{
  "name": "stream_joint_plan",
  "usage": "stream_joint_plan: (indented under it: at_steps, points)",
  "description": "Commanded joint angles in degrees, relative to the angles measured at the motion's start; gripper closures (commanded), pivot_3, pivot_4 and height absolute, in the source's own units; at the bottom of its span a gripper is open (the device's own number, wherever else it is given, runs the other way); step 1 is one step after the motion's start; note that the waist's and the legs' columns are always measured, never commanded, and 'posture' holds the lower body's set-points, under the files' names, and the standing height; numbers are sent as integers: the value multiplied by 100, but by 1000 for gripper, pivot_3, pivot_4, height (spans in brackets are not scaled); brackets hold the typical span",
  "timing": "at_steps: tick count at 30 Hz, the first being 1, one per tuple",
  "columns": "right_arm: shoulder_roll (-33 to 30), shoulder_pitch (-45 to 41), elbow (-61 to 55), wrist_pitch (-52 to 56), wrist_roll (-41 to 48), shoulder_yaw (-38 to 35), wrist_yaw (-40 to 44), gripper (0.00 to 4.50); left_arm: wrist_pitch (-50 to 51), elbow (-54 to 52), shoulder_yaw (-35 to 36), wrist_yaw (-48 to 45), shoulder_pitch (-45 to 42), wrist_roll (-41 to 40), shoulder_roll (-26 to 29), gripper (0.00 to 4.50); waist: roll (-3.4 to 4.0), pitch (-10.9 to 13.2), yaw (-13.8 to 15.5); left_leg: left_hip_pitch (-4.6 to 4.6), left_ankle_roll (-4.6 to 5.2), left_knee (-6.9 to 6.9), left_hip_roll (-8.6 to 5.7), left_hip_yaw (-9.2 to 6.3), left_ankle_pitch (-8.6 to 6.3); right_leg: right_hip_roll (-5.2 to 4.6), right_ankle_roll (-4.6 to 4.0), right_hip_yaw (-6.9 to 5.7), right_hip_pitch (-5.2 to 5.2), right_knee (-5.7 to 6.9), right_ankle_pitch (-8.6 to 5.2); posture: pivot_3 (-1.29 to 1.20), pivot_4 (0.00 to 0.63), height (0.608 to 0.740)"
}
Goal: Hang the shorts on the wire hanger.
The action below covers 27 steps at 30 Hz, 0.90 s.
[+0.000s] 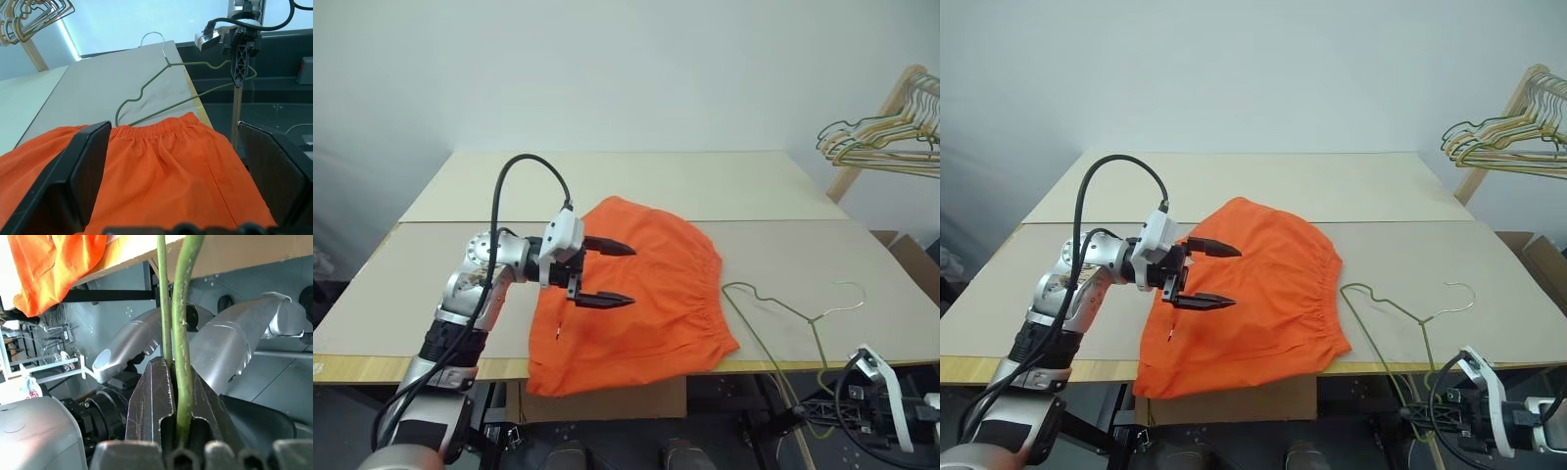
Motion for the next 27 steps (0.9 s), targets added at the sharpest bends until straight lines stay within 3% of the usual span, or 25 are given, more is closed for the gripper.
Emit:
stream_joint_plan:
  at_steps: [1,7,19,27]
  points:
    - [-185,-170,-179,-29,152,102,117,4500,-85,-71,44,-43,-112,-79,58,22,0,0,4,0,0,0,0,0,0,0,0,0,0,0,0,66,0,740]
    - [-179,-445,-176,-132,201,375,226,4500,-102,-113,61,-41,-101,-56,107,22,-1,1,8,-1,0,0,0,0,0,0,0,-1,-1,0,0,82,0,740]
    - [139,-926,82,-297,248,169,166,4500,-66,-173,81,-13,-117,-77,231,22,-1,2,31,-4,0,0,-1,0,0,-1,0,0,-4,-1,0,103,0,740]
    - [141,-1006,-31,-238,179,708,119,4500,-83,-116,65,-13,-200,-45,250,22,-3,4,56,-8,0,0,0,-1,0,0,0,-1,-7,-2,0,110,0,740]
